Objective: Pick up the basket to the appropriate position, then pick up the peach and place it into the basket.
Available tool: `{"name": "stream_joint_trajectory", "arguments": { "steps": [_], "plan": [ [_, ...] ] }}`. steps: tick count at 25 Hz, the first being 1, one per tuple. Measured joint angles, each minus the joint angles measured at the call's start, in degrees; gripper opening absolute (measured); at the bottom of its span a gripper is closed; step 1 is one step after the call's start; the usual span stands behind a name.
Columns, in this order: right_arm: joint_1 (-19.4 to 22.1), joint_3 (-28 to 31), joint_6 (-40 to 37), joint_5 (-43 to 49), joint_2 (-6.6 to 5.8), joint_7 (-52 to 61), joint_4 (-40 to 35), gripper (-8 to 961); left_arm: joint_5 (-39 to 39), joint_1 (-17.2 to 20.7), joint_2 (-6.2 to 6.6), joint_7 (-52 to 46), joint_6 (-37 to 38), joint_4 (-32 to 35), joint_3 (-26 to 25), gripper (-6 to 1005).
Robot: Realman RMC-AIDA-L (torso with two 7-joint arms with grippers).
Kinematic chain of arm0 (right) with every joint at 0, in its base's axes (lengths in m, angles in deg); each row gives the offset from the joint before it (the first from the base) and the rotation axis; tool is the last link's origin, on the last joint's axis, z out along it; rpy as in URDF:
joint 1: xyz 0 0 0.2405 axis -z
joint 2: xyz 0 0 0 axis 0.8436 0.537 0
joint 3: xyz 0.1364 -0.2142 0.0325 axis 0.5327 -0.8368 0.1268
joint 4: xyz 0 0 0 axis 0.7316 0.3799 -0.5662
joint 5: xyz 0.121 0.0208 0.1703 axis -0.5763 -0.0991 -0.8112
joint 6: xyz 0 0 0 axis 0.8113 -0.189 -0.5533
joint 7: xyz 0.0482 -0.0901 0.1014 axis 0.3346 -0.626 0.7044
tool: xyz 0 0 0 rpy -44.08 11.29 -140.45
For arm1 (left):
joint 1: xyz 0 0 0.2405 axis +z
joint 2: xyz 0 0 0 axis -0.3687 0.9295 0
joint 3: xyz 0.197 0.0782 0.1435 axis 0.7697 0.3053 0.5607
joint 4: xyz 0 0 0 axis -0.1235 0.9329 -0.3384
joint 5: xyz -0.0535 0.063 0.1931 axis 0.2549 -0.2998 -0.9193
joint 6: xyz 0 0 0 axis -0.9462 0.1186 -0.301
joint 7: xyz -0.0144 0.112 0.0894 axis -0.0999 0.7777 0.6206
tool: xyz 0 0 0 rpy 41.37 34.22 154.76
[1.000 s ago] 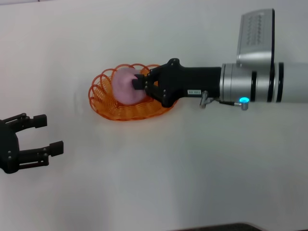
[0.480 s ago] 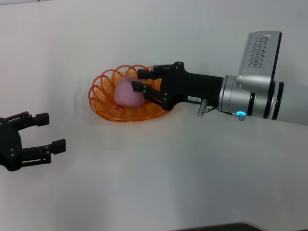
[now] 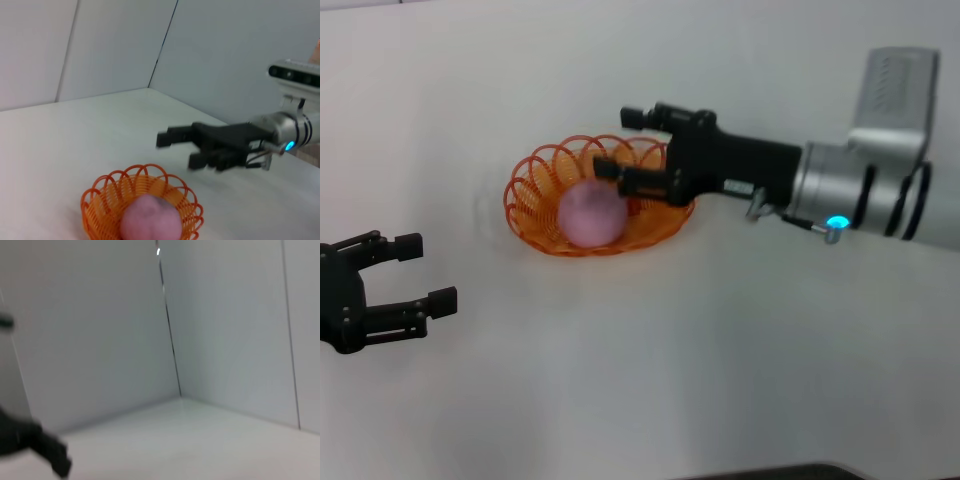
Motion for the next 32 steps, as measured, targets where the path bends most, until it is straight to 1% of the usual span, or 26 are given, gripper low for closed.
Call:
{"name": "stream_joint_trajectory", "arguments": {
  "steps": [3,5,8,12,13,16,18,21,23,27,32],
  "plan": [
    [2.39,-0.60,-4.30,1.11,-0.67,11.83,-7.32,733,0.01,0.01,0.00,0.00,0.03,0.00,-0.06,888],
    [4.72,-1.57,-7.56,4.35,-1.09,22.51,-15.84,790,0.01,0.02,0.00,0.00,0.02,0.00,-0.04,888],
    [7.40,-1.98,-12.95,11.12,-2.27,33.64,-27.90,865,0.01,-0.02,0.00,0.00,0.00,0.00,0.09,888],
    [9.48,-0.97,-20.65,21.81,-3.90,39.91,-40.07,939,0.01,-0.06,0.00,0.08,0.06,0.00,-0.01,888],
    [10.12,-0.45,-21.80,24.06,-4.11,40.99,-42.74,957,0.01,-0.06,0.00,0.10,0.05,0.00,-0.04,888],
    [12.74,1.67,-23.87,28.02,-4.05,42.20,-49.37,955,0.01,-0.05,0.00,0.11,0.09,0.00,-0.08,888],
    [15.20,4.50,-25.49,28.19,-3.08,39.96,-52.91,954,0.01,-0.04,0.00,0.10,0.13,0.00,-0.08,888],
    [17.98,9.82,-27.51,27.45,-1.30,34.55,-54.88,955,0.04,-0.05,-0.03,0.18,-0.04,0.00,-0.08,888],
    [19.06,11.97,-27.74,27.49,-0.85,31.86,-54.08,955,0.06,-0.09,-0.06,0.29,-0.12,0.00,-0.08,888],
    [20.43,14.17,-25.63,27.75,-0.77,25.10,-47.32,955,0.11,-0.13,-0.10,0.34,-0.45,-0.06,-0.07,888],
    [20.44,18.15,-22.98,27.74,-0.86,19.26,-37.80,955,0.17,-0.26,-0.17,0.41,-0.69,-0.09,-0.09,888]
  ]
}}
